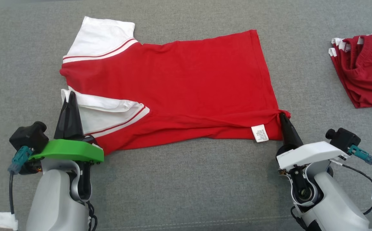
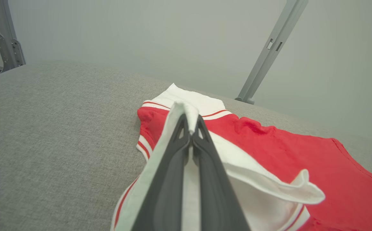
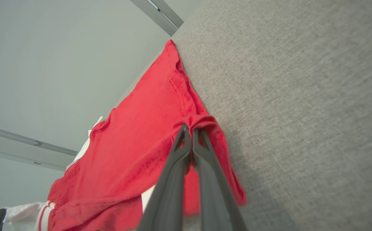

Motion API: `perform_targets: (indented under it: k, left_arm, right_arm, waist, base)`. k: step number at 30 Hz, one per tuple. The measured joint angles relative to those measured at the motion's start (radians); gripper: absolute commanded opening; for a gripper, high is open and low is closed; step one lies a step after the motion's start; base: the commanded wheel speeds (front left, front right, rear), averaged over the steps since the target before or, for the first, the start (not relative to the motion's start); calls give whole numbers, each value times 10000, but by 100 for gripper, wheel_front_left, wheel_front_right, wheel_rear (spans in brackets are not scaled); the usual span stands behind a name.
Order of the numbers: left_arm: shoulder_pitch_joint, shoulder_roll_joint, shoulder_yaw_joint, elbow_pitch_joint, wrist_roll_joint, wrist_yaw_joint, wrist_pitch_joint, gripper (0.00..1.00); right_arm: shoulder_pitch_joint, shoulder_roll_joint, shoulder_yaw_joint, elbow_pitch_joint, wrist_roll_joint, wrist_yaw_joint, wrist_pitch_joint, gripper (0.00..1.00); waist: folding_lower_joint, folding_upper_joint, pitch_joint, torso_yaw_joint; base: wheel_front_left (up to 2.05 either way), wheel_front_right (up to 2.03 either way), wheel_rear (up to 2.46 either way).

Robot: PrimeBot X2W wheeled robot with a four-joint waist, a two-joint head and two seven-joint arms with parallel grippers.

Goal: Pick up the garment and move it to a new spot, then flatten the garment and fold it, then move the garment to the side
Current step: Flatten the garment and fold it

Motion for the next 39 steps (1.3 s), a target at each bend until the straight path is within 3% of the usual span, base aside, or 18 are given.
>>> perform_targets:
  k: [6, 7, 8, 9, 10, 11, 12, 13, 20, 24, 31, 39]
  left_arm:
    - [-487, -4, 284, 443, 265, 44, 0, 0]
    - [-519, -6, 345, 537, 311, 63, 2, 0]
    - [-546, -10, 408, 583, 364, 130, 2, 0]
    - [-566, -8, 466, 606, 384, 132, 2, 6]
    - [-567, -6, 514, 621, 397, 132, 2, 17]
    - [-564, -8, 564, 617, 416, 132, 2, 44]
    - [-556, -10, 596, 585, 416, 132, 2, 82]
    - [-536, -8, 625, 522, 414, 132, 2, 100]
    - [391, -6, 717, -430, -44, 46, 2, 100]
    - [1317, -6, 744, -991, -445, 35, 0, 100]
    - [2828, -4, 548, -807, -619, 10, 0, 100]
    - [3226, 104, -180, 232, -955, 0, 307, 100]
  right_arm:
    - [-491, 6, 418, 343, -104, -2, -8, 0]
    - [-569, -4, 493, 370, -213, -2, -8, 13]
    - [-641, -15, 558, 376, -305, -2, -8, 60]
    - [-701, -10, 568, 345, -382, 0, -8, 100]
    - [-732, -4, 564, 280, -439, -2, -8, 100]
    - [-732, -4, 568, 161, -500, 0, -8, 100]
    - [-725, -4, 545, 29, -541, 0, -8, 100]
    - [-709, -4, 508, -144, -602, 0, -8, 100]
    - [192, 6, -769, -1707, -1386, 0, -10, 100]
    - [1006, 2, -1492, -2288, -2585, 0, -10, 100]
    - [2166, 198, -1662, -2483, -3914, 0, 10, 100]
    - [2442, 370, -1638, -2748, -4146, 0, 382, 100]
  waist:
    - [1, 0, 187, -125]
    - [0, 0, 208, -152]
    - [1, 0, 227, -176]
    - [1, 0, 244, -196]
    - [0, 0, 256, -210]
    - [0, 0, 258, -214]
    - [1, 0, 249, -210]
    - [0, 0, 234, -200]
    - [0, 0, -21, -74]
    - [0, 0, -267, 21]
    - [0, 0, -764, 193]
    - [0, 0, -967, 255]
  base:
    - [0, 0, 0]
    - [0, 0, 0]
    - [0, 0, 0]
    - [0, 0, 0]
    - [0, 0, 0]
    - [0, 0, 0]
    - [0, 0, 0]
    - [0, 0, 0]
    - [0, 0, 0]
    - [0, 0, 0]
    - [0, 0, 0]
    - [0, 0, 0]
